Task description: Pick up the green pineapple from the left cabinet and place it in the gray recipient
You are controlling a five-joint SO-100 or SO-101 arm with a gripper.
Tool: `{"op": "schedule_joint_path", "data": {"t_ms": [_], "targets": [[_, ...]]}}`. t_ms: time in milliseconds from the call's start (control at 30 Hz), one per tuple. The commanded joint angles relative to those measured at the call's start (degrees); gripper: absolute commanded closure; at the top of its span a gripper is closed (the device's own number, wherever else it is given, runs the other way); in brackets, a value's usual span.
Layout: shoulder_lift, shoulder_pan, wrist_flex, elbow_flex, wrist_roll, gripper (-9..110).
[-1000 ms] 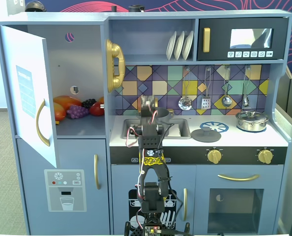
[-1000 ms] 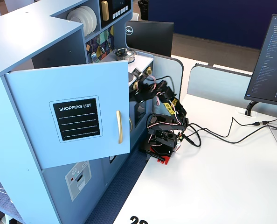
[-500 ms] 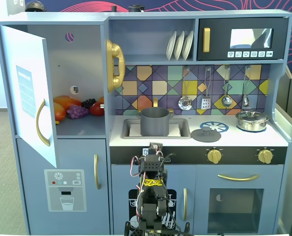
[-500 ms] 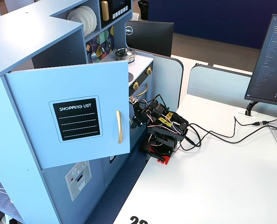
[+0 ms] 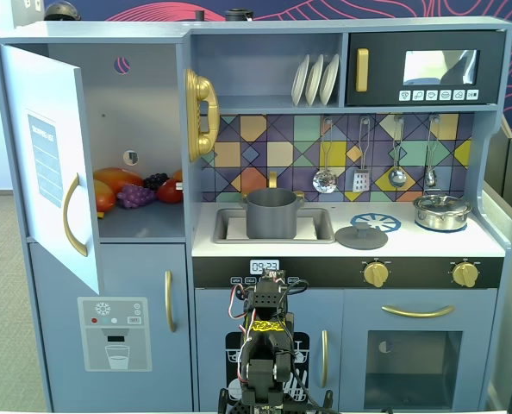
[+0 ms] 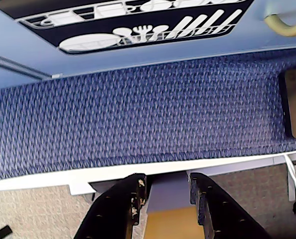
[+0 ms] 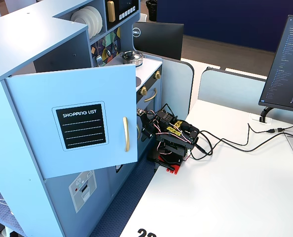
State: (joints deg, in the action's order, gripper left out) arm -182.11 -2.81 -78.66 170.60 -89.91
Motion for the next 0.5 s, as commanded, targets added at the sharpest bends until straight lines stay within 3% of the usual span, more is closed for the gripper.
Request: {"op": "schedule_joint_path", "data": {"t_ms": [0,467], "targets": [[0.00,1.23,-9.05,1.41,1.23,100],[0.00,1.58,-9.05,1.41,1.85,97]]}}
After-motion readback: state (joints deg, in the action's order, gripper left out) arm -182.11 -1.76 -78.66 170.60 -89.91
